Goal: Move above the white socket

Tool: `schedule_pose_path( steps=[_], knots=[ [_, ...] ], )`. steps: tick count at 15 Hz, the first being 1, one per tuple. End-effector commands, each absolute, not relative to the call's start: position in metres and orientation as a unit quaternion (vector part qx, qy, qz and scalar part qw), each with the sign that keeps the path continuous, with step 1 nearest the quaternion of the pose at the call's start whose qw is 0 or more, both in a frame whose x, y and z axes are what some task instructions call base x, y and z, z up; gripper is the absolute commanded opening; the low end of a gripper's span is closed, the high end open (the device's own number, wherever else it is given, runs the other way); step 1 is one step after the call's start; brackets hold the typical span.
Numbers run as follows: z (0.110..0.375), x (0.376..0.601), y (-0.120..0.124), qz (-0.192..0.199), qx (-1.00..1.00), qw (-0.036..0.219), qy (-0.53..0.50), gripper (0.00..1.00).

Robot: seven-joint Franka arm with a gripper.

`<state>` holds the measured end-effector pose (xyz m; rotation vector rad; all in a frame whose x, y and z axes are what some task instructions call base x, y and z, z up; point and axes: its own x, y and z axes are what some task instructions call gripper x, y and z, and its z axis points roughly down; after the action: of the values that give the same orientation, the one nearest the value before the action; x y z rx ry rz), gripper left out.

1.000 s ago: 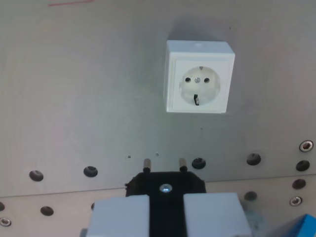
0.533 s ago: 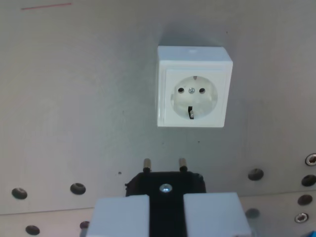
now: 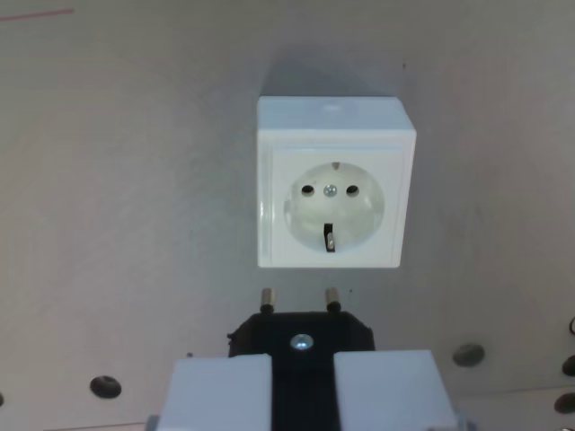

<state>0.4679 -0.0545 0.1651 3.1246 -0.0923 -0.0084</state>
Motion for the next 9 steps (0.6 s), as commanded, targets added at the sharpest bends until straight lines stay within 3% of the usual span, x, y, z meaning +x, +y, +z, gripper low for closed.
schedule_pose_path(
  steps=[1, 9],
  knots=[
    [0.15, 0.463, -0.061, 0.052, 0.998, 0.021, -0.027, 0.0],
    [0.124, 0.457, -0.068, 0.057, 0.998, 0.023, -0.028, 0.0]
  ],
)
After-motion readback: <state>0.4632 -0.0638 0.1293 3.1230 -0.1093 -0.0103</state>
